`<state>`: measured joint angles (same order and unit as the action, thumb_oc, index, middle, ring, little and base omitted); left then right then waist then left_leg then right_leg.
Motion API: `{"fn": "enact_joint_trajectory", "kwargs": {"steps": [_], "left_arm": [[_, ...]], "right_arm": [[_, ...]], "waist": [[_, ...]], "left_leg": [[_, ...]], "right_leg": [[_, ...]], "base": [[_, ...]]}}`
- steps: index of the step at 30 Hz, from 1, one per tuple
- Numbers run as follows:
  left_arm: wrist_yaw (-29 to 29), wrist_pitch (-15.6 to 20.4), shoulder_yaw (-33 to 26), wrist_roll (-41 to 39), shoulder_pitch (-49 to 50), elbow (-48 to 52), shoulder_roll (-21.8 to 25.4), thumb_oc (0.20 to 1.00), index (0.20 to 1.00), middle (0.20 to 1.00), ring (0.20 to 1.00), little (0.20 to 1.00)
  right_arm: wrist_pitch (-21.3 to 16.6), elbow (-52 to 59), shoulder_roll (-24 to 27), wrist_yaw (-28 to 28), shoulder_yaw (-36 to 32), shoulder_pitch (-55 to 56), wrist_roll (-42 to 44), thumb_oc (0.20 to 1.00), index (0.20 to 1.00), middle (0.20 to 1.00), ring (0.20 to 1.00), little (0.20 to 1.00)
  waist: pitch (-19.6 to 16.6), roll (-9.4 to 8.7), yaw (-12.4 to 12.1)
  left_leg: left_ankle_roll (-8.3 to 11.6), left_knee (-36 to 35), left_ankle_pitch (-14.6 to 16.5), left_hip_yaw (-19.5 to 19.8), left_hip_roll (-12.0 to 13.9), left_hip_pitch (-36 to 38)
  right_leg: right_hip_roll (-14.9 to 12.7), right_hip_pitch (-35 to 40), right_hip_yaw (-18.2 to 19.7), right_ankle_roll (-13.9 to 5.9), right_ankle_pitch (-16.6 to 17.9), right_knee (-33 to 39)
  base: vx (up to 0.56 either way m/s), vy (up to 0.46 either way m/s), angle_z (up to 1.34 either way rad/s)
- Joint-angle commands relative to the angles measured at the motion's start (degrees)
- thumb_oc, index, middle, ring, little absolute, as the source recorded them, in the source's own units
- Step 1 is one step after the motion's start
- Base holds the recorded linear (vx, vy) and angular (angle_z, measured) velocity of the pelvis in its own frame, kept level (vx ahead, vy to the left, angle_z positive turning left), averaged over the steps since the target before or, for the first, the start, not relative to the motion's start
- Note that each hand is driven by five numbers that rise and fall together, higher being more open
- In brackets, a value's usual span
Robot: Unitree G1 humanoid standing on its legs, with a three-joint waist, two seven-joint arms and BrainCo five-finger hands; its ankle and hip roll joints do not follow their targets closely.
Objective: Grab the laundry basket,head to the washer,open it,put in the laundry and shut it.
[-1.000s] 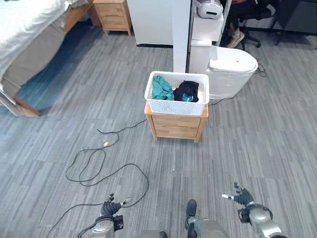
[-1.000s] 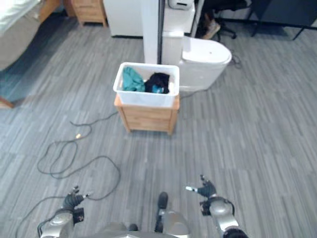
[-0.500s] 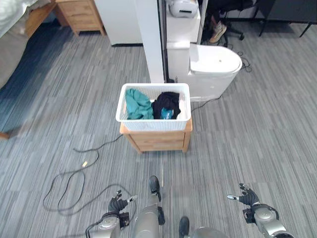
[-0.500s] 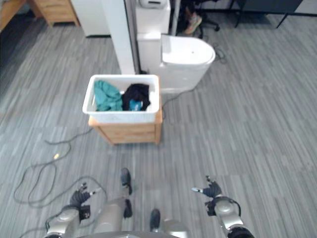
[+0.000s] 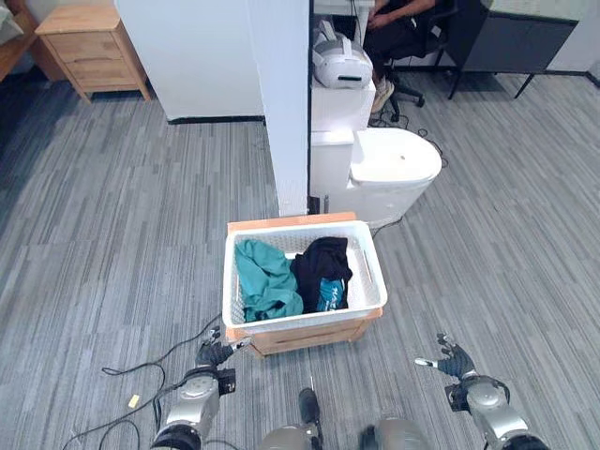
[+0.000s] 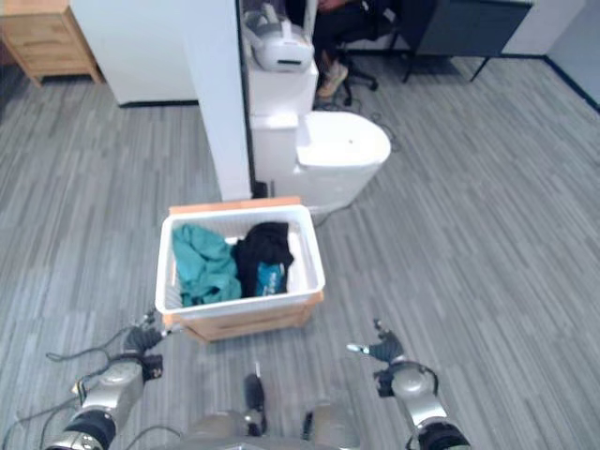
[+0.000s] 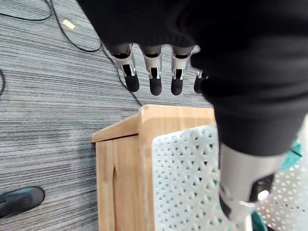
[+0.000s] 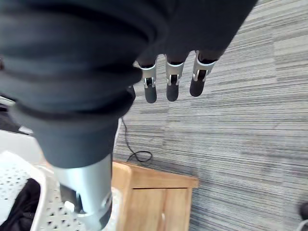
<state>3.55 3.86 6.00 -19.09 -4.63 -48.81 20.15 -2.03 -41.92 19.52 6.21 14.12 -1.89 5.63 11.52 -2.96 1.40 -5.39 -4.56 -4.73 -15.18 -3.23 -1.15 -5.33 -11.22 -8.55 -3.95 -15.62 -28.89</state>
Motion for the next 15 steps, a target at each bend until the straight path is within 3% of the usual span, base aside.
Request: {"fn": "enact_joint_trajectory", "kwargs": {"steps": [1,3,6,8,10,15], "left_arm": [[1.0,1.7,-1.0,0.2,3.7,1.9,0.7,1.000,1.000,1.000,1.000,1.000],[0.4,1.8,-2.0,0.4,6.0,1.5,-0.4,1.000,1.000,1.000,1.000,1.000],[0.2,1.7,-2.2,0.2,6.6,1.2,-0.8,1.000,1.000,1.000,1.000,1.000],[0.2,1.6,-2.5,-0.5,6.5,1.2,-0.9,1.000,1.000,1.000,1.000,1.000],[0.5,1.8,-3.1,-1.0,7.0,1.7,-1.2,1.000,1.000,1.000,1.000,1.000],[1.4,2.3,-3.4,-2.2,7.2,4.5,-0.9,1.000,1.000,1.000,1.000,1.000]], "right_arm": [[-1.0,-0.9,2.3,1.4,-1.1,-1.3,1.4,1.000,1.000,1.000,1.000,1.000],[-1.1,-1.4,3.1,1.5,-1.5,0.0,1.2,1.000,1.000,1.000,1.000,1.000],[-1.2,-0.7,3.9,1.8,-1.8,0.4,1.4,1.000,1.000,1.000,1.000,1.000],[-1.1,0.2,4.7,1.9,-1.8,-0.2,1.6,1.000,1.000,1.000,1.000,1.000],[-1.5,2.7,5.6,1.9,-2.0,-1.2,1.4,1.000,1.000,1.000,1.000,1.000],[-1.6,5.9,6.4,2.0,-2.6,-1.4,1.2,1.000,1.000,1.000,1.000,1.000]], "waist": [[1.6,-0.21,-0.5],[0.9,-0.53,-0.8],[1.1,-0.68,-1.1],[2.0,-0.77,-1.7],[1.8,-1.38,-1.8],[1.0,-0.02,-1.4]], "left_leg": [[5.61,6.8,4.7,-0.3,4.9,-1.5],[6.39,6.7,4.5,0.2,3.8,-0.7],[7.41,9.9,4.2,1.2,3.7,-2.7],[8.39,12.8,4.9,4.7,3.3,-5.4],[8.62,15.3,7.6,8.4,4.1,-4.7],[9.01,9.2,6.6,10.0,5.4,-2.4]], "right_leg": [[0.8,8.0,-4.0,-1.46,9.4,16.9],[2.8,11.7,-1.3,-0.45,9.8,22.9],[2.9,13.1,-1.1,0.26,10.5,25.5],[2.4,12.9,-1.0,0.79,11.5,26.5],[0.6,12.2,-1.5,0.17,13.2,27.8],[0.4,12.0,-1.8,-0.50,13.3,29.2]], "base": [[0.09,-0.065,0.36],[0.08,-0.131,0.31],[-0.03,-0.074,0.40],[-0.12,0.013,0.53],[-0.07,0.095,0.10],[0.02,0.113,0.02]]}}
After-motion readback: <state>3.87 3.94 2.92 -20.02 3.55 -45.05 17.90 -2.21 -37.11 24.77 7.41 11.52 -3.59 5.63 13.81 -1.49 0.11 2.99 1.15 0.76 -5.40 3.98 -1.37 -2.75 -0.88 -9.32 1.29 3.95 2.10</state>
